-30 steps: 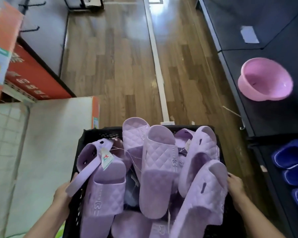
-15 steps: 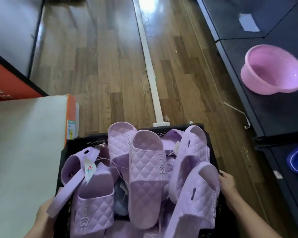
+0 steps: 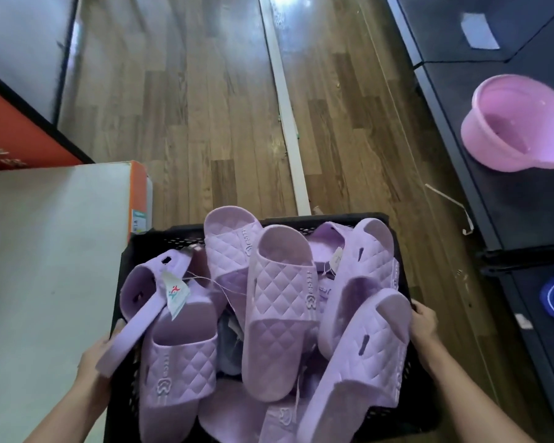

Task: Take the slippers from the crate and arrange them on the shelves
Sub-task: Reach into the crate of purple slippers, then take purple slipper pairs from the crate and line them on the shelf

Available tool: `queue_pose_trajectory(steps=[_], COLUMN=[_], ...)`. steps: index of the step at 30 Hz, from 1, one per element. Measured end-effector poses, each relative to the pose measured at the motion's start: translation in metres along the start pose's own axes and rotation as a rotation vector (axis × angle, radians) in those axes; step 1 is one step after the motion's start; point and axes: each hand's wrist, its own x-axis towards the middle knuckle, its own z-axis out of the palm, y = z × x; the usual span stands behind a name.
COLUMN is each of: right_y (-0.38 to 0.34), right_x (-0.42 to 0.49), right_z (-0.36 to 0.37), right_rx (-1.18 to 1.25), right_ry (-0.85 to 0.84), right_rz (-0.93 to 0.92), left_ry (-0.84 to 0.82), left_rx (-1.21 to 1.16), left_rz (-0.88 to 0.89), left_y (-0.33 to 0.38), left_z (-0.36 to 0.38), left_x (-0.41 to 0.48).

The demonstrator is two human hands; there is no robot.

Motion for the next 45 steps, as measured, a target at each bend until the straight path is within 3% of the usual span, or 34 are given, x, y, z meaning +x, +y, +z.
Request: queue_pose_trajectory(steps=[5, 9, 13, 17, 22, 34, 39, 45], right_y=[-0.006, -0.019, -0.042, -0.07, -0.095, -0.089, -0.098, -0.096], right_x=[0.001, -0.027, -0.068, -0.112, -0.164, -0.208, -0.181, -0.154], right_z=[-0.001, -0.013, -0.035, -0.061, -0.09, -0.087, -0.065, -0.045], right_rx=[-0.114, -0.243, -0.315, -0.29, -0.281, -0.259, -0.395, -0.511], right_ry=[-0.059, 0.004, 0.016, -0.024, -0.074, -0.286, -0.336, -0.457], right_rz=[0.023, -0.027, -0.084, -0.141, -0.167, -0.102, -0.205, -0.197], left_ry=[-0.009, -0.012, 0.055, 0.041, -0.087, -0.565, -0.616, -0.638], left_rx=[-0.073, -0.047, -0.001, 0.181, 0.404, 0.761, 0.877, 0.96], left_rz=[-0.03, -0.02, 0.08, 0.291, 0.49, 0.682, 0.68, 0.71], left_y=[0.009, 0.014, 0.029, 0.06, 0.093, 0.091, 0.074, 0.068], left_z=[-0.001, -0.021, -0.043, -0.045, -0.03, 0.056, 0.08, 0.09], left_x=[-0.014, -0.031, -0.068, -0.123, -0.186, -0.259, -0.252, -0.238])
